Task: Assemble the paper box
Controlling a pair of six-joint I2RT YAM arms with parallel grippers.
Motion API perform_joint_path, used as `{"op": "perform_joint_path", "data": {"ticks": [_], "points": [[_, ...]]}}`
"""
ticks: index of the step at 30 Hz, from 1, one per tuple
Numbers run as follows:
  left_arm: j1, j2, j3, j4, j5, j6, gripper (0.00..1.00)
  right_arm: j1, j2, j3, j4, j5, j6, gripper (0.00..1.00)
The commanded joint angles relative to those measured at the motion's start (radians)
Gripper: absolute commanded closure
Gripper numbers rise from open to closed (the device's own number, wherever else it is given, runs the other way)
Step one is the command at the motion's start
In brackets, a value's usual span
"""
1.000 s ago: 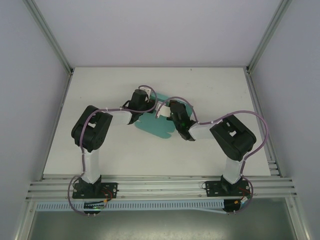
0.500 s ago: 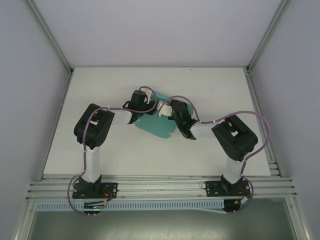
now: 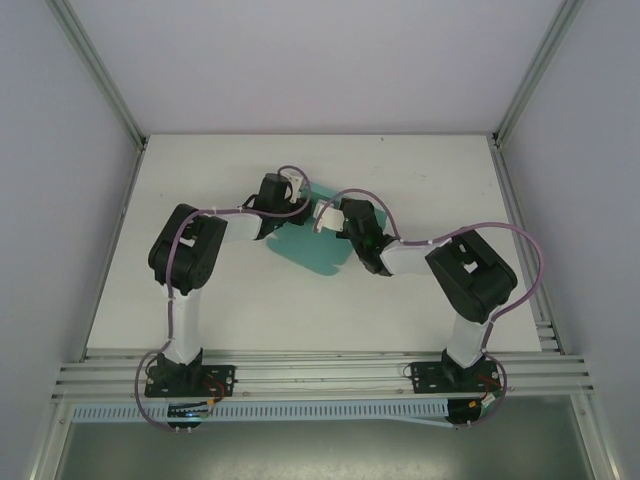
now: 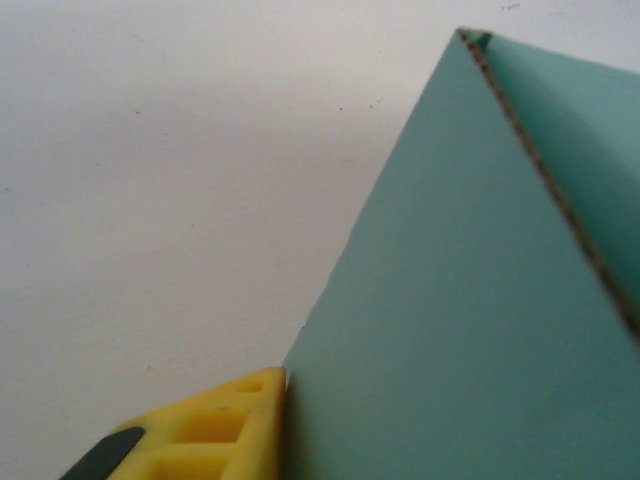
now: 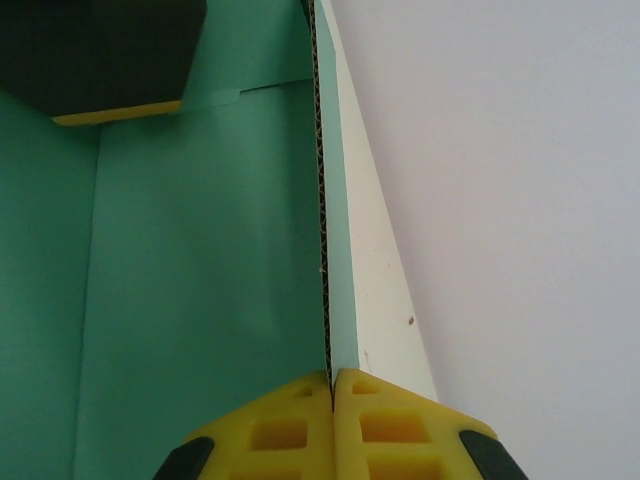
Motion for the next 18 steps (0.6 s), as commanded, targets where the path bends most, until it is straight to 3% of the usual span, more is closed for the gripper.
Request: {"op": "perform_joint_path", "data": {"ticks": [1,4,5,8,10,12,13,15,18], "points": [[-0.003,0.019,0.051,-0.008,0.032,-0.025,1.0,0.01,0.022,-0.017,-0.205,-0.093,0.041,1.0],[-0.004,-0.004,0.021,0.015,0.051,-0.043,1.0,0.009,0.02,-0.019,-0.133,-0.036,0.102,1.0],[-0.003,-0.015,0.003,0.03,0.055,-0.056,1.0,0.01,0.014,-0.024,-0.087,-0.005,0.129,0.94],[-0.004,-0.048,-0.044,0.051,0.07,-0.076,1.0,0.014,-0.057,-0.058,0.03,0.061,0.252,0.61],[-0.003,-0.076,-0.066,0.053,0.093,-0.086,1.0,0.012,-0.149,-0.076,0.002,0.072,0.376,0.37],[-0.003,-0.107,-0.086,0.052,0.115,-0.093,1.0,0.004,-0.256,-0.091,-0.101,0.042,0.502,0.31],[-0.003,-0.126,-0.103,0.059,0.122,-0.105,1.0,-0.006,-0.323,-0.1,-0.168,0.008,0.573,0.04],[0.0,-0.159,-0.131,0.075,0.145,-0.125,1.0,-0.037,-0.452,-0.116,-0.283,-0.058,0.708,0.01],[0.007,-0.195,-0.169,0.124,0.25,-0.154,1.0,-0.129,-0.627,-0.156,-0.456,-0.292,0.873,0.01]]}}
